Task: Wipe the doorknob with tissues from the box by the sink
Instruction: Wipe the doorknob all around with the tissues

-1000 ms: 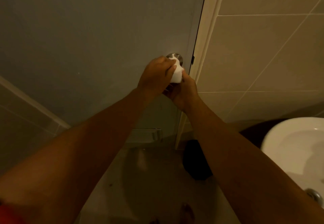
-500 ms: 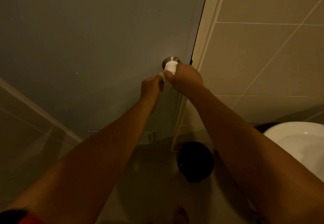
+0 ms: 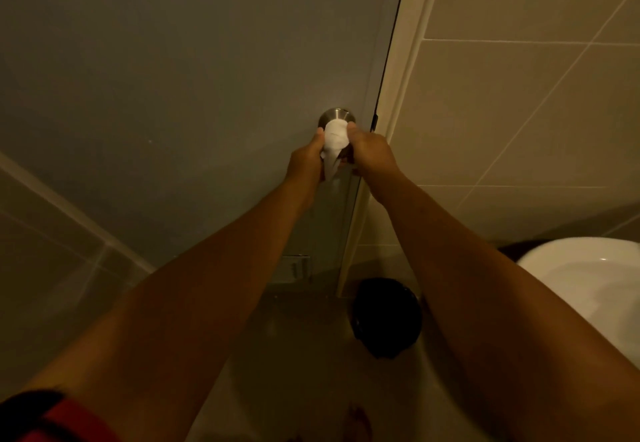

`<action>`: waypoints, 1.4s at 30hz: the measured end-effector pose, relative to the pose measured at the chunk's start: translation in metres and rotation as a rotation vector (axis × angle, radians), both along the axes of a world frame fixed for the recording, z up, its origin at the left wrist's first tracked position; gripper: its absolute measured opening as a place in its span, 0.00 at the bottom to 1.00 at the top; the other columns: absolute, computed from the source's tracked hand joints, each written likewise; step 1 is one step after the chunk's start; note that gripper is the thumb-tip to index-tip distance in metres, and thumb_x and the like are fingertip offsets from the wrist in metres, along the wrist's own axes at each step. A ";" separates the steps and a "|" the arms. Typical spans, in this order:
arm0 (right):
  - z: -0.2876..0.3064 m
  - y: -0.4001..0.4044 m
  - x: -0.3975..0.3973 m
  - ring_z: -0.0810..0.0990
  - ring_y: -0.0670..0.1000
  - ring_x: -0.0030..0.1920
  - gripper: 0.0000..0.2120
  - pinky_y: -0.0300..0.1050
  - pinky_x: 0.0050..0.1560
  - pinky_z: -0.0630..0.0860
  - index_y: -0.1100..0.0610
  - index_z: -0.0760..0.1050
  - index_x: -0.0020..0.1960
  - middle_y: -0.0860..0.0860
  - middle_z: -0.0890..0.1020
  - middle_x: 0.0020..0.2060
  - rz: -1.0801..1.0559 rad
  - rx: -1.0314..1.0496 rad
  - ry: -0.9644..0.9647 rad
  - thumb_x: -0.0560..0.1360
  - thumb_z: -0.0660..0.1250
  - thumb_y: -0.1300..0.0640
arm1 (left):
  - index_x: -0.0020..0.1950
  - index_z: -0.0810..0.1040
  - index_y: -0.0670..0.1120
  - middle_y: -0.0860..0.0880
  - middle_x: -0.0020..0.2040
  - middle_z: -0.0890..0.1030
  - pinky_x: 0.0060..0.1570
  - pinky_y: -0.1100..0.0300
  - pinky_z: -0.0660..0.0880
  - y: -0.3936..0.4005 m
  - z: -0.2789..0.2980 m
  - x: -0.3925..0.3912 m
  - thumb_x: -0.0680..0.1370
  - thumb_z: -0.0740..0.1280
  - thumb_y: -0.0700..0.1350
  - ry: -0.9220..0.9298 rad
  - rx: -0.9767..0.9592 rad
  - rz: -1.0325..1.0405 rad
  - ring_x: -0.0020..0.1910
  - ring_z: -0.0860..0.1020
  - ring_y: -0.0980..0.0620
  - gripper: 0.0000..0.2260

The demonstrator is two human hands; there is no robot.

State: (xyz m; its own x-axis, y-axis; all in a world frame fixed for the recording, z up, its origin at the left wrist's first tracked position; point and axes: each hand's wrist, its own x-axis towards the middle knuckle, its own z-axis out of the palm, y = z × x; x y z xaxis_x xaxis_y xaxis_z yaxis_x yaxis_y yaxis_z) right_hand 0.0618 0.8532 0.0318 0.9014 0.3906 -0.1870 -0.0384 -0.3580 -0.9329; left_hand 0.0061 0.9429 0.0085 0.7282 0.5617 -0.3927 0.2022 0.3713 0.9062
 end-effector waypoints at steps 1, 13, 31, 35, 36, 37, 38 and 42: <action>0.001 -0.001 -0.001 0.78 0.53 0.44 0.24 0.39 0.35 0.70 0.63 0.79 0.57 0.57 0.81 0.45 0.020 -0.081 -0.099 0.82 0.53 0.46 | 0.62 0.77 0.41 0.40 0.57 0.82 0.60 0.47 0.78 -0.001 0.000 0.000 0.79 0.59 0.58 0.012 0.037 -0.005 0.54 0.81 0.43 0.24; -0.026 -0.039 -0.016 0.78 0.49 0.33 0.11 0.43 0.41 0.77 0.61 0.82 0.42 0.56 0.83 0.34 0.141 -0.326 -0.411 0.76 0.69 0.54 | 0.51 0.84 0.41 0.41 0.48 0.85 0.42 0.54 0.81 -0.002 -0.018 -0.046 0.76 0.68 0.50 0.121 0.739 -0.065 0.44 0.82 0.45 0.13; 0.002 0.004 0.019 0.82 0.58 0.45 0.17 0.50 0.46 0.80 0.55 0.84 0.44 0.56 0.84 0.41 -0.045 -0.314 -0.511 0.74 0.64 0.44 | 0.49 0.80 0.34 0.37 0.50 0.82 0.42 0.59 0.70 0.013 0.026 0.004 0.80 0.59 0.44 0.235 0.957 -0.058 0.49 0.81 0.42 0.15; 0.002 0.006 0.021 0.81 0.54 0.48 0.13 0.46 0.46 0.76 0.59 0.80 0.55 0.56 0.83 0.48 0.010 -0.173 -0.390 0.77 0.63 0.53 | 0.56 0.78 0.35 0.34 0.56 0.81 0.58 0.45 0.76 0.017 0.025 0.000 0.80 0.57 0.49 0.197 0.723 -0.196 0.57 0.78 0.35 0.19; 0.002 0.005 0.022 0.80 0.53 0.48 0.12 0.45 0.46 0.76 0.59 0.78 0.55 0.56 0.82 0.49 0.032 -0.127 -0.352 0.77 0.62 0.55 | 0.57 0.78 0.35 0.33 0.57 0.80 0.59 0.43 0.76 0.018 0.023 -0.001 0.80 0.57 0.50 0.172 0.668 -0.210 0.58 0.77 0.34 0.20; 0.002 0.004 0.022 0.79 0.52 0.48 0.11 0.43 0.45 0.75 0.59 0.78 0.55 0.56 0.81 0.49 0.053 -0.095 -0.320 0.78 0.62 0.56 | 0.58 0.77 0.34 0.32 0.58 0.79 0.56 0.45 0.77 0.021 0.020 -0.001 0.80 0.57 0.50 0.158 0.622 -0.220 0.59 0.77 0.33 0.20; 0.002 0.003 0.022 0.78 0.51 0.47 0.10 0.42 0.43 0.74 0.58 0.77 0.54 0.55 0.80 0.48 0.067 -0.072 -0.297 0.78 0.61 0.56 | 0.59 0.76 0.33 0.31 0.59 0.78 0.50 0.49 0.78 0.022 0.017 -0.001 0.81 0.57 0.49 0.150 0.581 -0.222 0.58 0.77 0.32 0.21; -0.001 0.000 0.025 0.78 0.52 0.47 0.10 0.44 0.45 0.74 0.58 0.78 0.53 0.54 0.80 0.46 0.077 -0.004 -0.238 0.78 0.61 0.55 | 0.64 0.75 0.35 0.33 0.62 0.77 0.37 0.61 0.79 0.018 0.014 0.010 0.80 0.61 0.43 0.110 0.391 -0.218 0.48 0.80 0.40 0.16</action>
State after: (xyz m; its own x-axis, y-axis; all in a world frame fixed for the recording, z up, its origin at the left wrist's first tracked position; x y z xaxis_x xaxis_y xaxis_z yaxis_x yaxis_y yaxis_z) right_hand 0.0870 0.8532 0.0307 0.8879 0.4593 0.0250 0.2094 -0.3552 -0.9110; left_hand 0.0157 0.9613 0.0225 0.8118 0.5213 -0.2632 0.3403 -0.0561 0.9386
